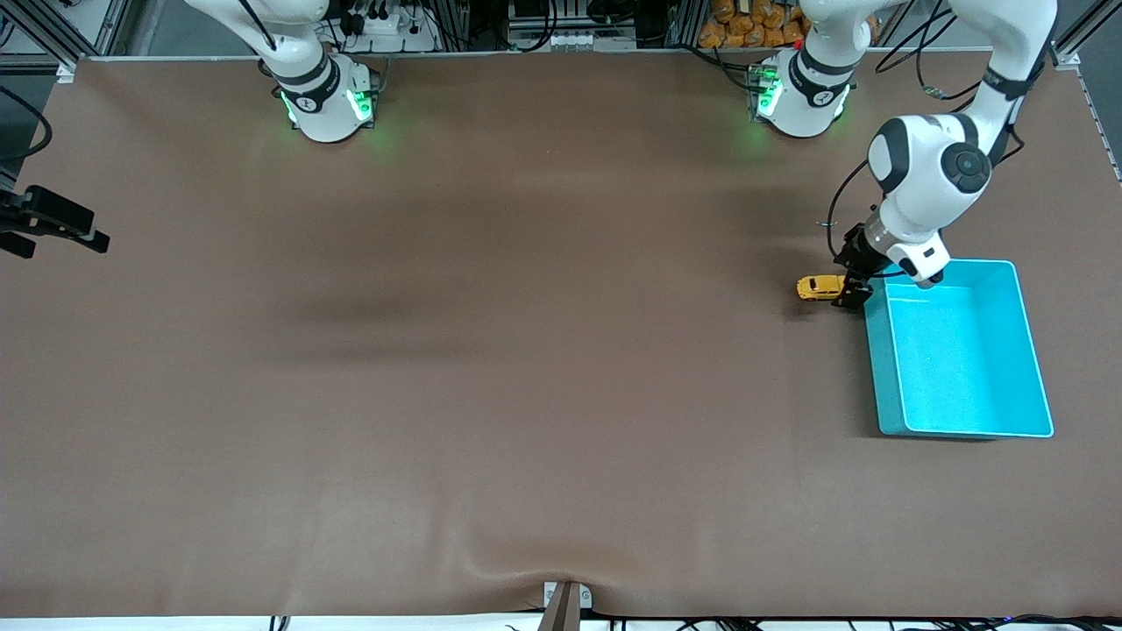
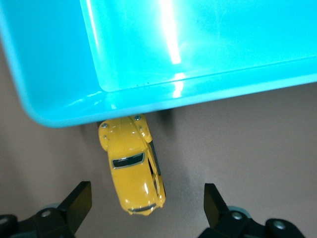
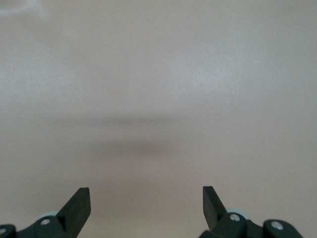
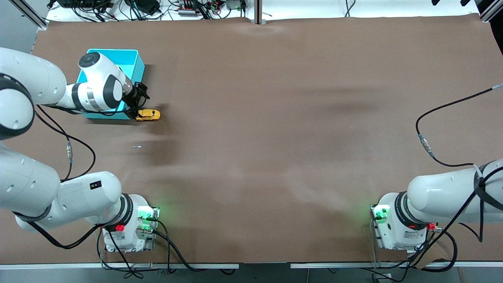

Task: Wind and store yellow beetle car
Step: 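Close the left gripper on the yellow car beside the bin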

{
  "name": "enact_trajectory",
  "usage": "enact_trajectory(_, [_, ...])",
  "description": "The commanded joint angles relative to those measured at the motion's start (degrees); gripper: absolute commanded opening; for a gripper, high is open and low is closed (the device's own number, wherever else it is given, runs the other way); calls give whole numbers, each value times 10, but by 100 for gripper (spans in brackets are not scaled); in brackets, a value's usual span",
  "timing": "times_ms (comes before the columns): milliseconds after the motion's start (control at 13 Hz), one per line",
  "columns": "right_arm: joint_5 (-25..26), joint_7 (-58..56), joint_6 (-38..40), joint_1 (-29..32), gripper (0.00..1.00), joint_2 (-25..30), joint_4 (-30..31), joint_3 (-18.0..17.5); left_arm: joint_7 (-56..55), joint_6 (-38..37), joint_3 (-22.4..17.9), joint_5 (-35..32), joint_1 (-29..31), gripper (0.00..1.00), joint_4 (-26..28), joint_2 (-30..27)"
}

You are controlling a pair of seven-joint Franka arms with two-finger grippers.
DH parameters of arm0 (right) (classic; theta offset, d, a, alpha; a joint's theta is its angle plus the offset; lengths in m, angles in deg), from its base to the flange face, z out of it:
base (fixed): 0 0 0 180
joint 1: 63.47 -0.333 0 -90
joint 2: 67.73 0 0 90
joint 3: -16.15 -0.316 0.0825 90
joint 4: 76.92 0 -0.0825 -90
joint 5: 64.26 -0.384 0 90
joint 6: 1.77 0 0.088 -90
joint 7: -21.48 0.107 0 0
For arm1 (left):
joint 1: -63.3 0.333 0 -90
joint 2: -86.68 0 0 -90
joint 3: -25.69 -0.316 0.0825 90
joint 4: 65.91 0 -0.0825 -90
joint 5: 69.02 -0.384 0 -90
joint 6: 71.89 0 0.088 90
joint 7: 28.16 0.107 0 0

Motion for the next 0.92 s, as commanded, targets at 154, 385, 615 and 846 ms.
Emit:
enact_trajectory(154, [9,14,-21,-10,100,37,46,0,-7,41,4,6,1,100,-7,44])
enact_trajectory(385, [19,14,-19,-21,100,37,37,0,-8,76,3,6,0,37,-8,68])
enact_trajectory(615, [22,12,-18,-21,100,37,36,1,-9,75,3,4,-3,0,-8,58])
enact_trajectory(846, [23,9,-13,-22,100,37,36,5,-10,68,6,2,-5,0,-8,28])
